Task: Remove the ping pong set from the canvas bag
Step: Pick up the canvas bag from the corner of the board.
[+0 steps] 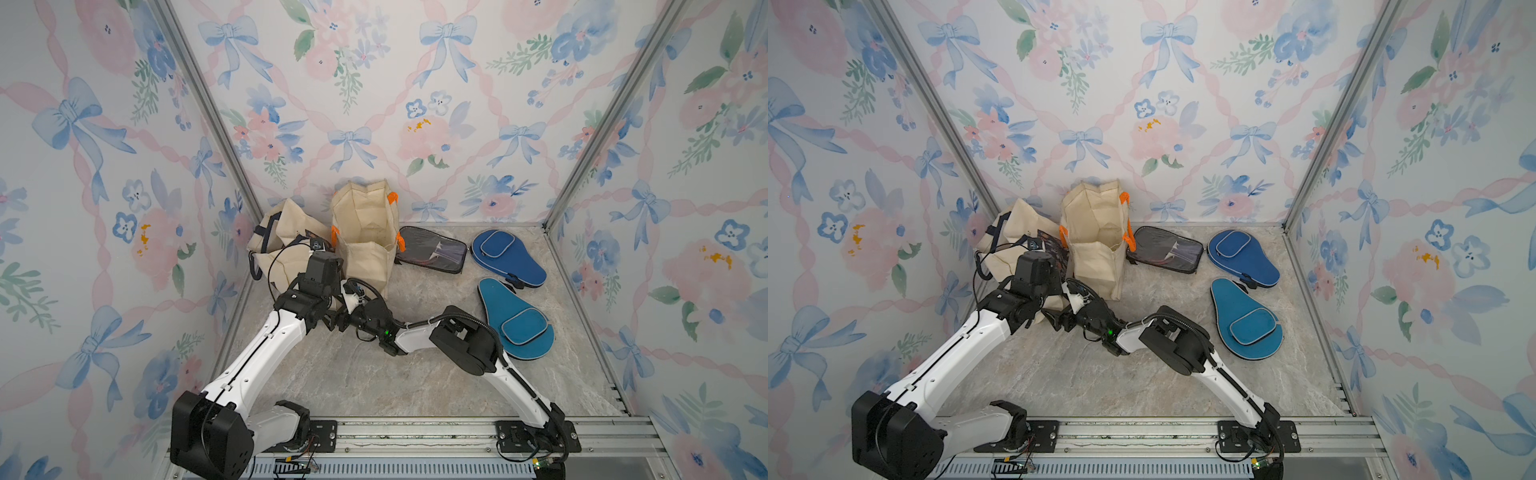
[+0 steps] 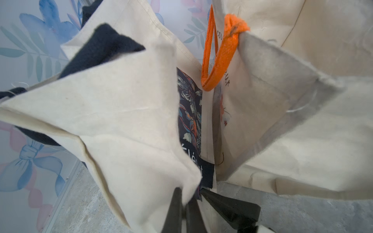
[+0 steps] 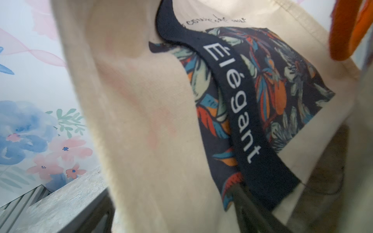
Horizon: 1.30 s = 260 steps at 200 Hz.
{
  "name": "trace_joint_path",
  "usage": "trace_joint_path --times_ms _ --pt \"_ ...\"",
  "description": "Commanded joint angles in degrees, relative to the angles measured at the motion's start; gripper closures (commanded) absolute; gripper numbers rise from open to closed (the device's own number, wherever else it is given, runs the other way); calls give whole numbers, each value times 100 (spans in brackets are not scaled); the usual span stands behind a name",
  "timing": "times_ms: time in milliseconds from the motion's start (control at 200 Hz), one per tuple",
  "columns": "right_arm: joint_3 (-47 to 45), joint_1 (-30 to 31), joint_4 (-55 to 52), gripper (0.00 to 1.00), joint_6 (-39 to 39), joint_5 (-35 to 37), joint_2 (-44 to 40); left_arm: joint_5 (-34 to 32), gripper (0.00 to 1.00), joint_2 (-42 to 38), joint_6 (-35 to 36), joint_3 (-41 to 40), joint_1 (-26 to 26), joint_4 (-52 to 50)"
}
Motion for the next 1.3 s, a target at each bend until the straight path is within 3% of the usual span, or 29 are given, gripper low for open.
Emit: trace_joint_path --times_ms 0,95,265,485,625,735,785,900,955,1030,1145,1295 --pt "-133 55 -127 28 416 -212 356 250 100 -307 -166 129 -108 878" --pt "-203 28 28 40 522 -173 383 253 100 -326 -166 147 -107 878" --pt "-547 -39 210 50 494 -237 313 286 100 -324 -218 182 -117 878" --pt "-645 -44 395 85 489 -256 296 364 100 -193 -298 287 -130 888" --pt "-605 -39 445 100 488 -235 353 357 100 -157 -291 393 -152 880" --pt "-620 -42 436 100 463 -205 366 302 100 -172 -268 554 -152 877" --pt "-626 -43 460 100 462 -179 373 264 89 -175 -238 666 -152 876" --pt "-656 -46 491 100 421 -176 368 267 52 -148 -128 1001 -152 846" --pt "-659 -44 474 100 397 -154 375 256 41 -106 -65 1248 -150 802" --pt "-653 -47 474 100 358 -137 391 264 33 -5 21 1634 -143 715" --pt "-653 -49 472 100 328 -87 419 199 29 214 162 2245 -78 609" --pt "-668 -94 498 100 390 -35 455 198 25 721 190 3014 397 230"
